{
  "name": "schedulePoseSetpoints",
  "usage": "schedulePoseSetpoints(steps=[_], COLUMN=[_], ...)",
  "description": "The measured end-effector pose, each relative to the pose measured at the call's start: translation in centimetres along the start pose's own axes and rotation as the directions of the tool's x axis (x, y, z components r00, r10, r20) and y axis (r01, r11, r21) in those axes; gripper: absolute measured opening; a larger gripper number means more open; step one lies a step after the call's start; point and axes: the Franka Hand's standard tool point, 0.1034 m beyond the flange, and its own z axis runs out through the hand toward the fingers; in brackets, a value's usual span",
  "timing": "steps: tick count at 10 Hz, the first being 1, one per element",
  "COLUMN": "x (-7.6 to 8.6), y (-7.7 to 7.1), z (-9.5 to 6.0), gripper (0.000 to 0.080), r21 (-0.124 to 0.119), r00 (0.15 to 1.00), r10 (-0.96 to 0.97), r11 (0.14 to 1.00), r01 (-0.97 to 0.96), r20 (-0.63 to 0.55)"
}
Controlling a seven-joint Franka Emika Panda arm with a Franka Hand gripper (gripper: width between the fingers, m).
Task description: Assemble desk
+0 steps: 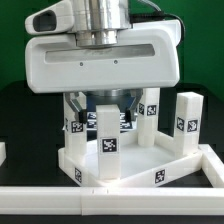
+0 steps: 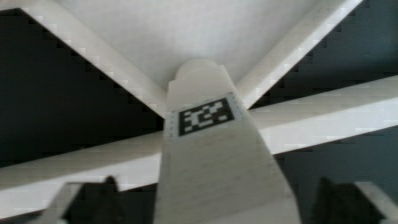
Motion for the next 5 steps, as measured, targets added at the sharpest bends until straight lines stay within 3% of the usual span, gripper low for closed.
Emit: schedulePoseSetpoints(steps=[1,2,3,5], x=[-0.02,-0.01,0.11,0.09], y=[-0.02,0.0,0.1,0.14], z=[0.01,0.02,-0.1,-0.22], gripper=[0.0372,0.0284,0.0284,0.0284], r21=[0.0,0.0,-0.001,-0.006], r00=[0.995,0.988,0.962,0.772], r10=[0.096,0.153,0.273,0.635], r11=[0.995,0.988,0.962,0.772], r01=[-0.096,-0.153,-0.273,-0.635], r20=[0.0,0.0,-0.001,-0.007])
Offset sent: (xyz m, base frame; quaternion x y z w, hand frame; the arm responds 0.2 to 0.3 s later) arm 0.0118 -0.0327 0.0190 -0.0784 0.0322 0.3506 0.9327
